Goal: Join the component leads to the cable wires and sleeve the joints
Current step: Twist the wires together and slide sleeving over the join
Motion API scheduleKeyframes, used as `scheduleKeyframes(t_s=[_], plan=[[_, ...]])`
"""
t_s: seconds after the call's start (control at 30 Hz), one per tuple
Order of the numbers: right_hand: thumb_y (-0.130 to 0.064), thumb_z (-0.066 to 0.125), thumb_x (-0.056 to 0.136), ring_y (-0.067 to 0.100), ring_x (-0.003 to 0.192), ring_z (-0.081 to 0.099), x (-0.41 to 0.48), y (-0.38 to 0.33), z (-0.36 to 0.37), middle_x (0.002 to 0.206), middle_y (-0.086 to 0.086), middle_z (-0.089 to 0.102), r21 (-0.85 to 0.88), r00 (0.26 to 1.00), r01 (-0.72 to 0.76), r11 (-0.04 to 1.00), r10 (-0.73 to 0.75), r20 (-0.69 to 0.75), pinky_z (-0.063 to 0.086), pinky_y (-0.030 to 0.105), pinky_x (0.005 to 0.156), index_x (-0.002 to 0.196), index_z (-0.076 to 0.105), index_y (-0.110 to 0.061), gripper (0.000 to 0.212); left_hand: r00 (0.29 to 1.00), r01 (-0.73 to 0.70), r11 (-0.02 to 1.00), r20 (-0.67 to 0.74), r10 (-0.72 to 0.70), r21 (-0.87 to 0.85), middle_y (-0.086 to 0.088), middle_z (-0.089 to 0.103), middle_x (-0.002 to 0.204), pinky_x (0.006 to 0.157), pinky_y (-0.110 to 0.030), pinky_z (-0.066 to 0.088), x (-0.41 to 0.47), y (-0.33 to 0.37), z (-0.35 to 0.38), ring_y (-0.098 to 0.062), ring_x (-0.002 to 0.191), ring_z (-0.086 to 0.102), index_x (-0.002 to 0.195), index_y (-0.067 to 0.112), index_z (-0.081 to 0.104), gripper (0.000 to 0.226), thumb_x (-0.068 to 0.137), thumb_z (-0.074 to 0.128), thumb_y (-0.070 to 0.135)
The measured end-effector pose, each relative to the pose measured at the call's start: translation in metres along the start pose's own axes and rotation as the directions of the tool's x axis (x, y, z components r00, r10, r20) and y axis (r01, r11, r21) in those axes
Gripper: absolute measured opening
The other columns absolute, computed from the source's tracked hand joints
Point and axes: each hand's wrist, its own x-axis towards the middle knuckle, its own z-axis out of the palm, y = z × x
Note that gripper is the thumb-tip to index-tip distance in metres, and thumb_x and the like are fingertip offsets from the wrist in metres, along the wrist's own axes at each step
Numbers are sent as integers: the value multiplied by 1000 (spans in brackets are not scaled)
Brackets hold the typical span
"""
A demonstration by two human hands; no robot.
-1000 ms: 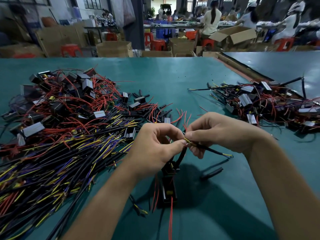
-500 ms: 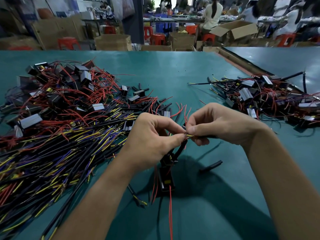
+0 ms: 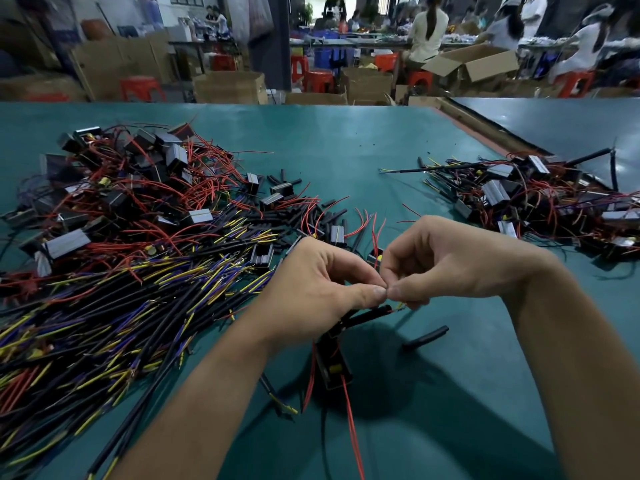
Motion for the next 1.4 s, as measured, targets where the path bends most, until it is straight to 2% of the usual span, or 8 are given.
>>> scheduleKeyframes(t_s=[0.1,0.3,0.57,0.67,0.87,1.0,1.17,1.4], plan=[[-13,70,79,11,55,54,-2,-5,2,58,4,62,-20,1000,3,1000,-3,11,43,18,54,71,68,-9,10,993,77,993,96,-68,-88,7,62,54,49,-10,35,-1,1,-2,-1,47,47,66,14,70,21,80,72,-1],[-2,71,86,13,57,56,-2,-8,3,62,8,64,-71,1000,9,997,-10,-17,45,24,56,77,68,-2,9,944,259,954,246,-218,-149,3,55,58,42,-14,18,2,3,-6,-7,49,30,63,18,65,13,76,64,20],[-23,68,82,12,62,62,1,-7,1,67,6,69,-39,995,68,997,-70,-67,51,20,61,84,70,-3,20,969,201,961,184,-166,-188,-14,42,65,37,-13,17,2,-3,-8,-4,39,23,75,7,63,26,81,62,31],[-14,63,92,12,62,62,0,-5,2,68,4,69,-41,995,61,997,-65,-82,50,21,63,83,70,-9,12,975,186,970,150,-163,-156,-16,35,64,38,-16,16,2,-3,-7,-6,39,21,75,4,61,28,83,65,31],[-3,63,92,15,64,58,4,-7,3,70,8,68,-85,975,100,991,-115,-191,48,28,62,85,70,-6,11,985,169,974,47,-164,-151,5,36,45,36,-15,17,4,-4,-4,-4,35,22,76,-5,61,36,80,61,30],[0,63,91,32,63,57,8,-9,7,76,19,69,-151,947,135,979,-172,-270,47,47,62,87,69,-4,9,990,139,975,47,-132,-173,11,41,43,36,-14,18,2,-2,-2,-2,35,23,64,14,63,25,83,71,28],[2,64,89,13,62,55,11,-6,9,73,12,68,-204,932,132,970,-192,-308,49,38,62,89,70,-7,11,992,127,978,16,-127,-167,9,45,43,38,-17,17,2,-3,-4,-5,36,26,66,10,62,22,85,66,22],[-1,67,88,20,67,63,18,-4,11,76,11,71,-165,838,164,972,-226,-497,52,28,69,85,70,-6,6,973,200,940,-54,-222,-275,8,45,43,39,-16,19,5,-8,-9,-5,36,26,70,11,66,23,92,59,12]])
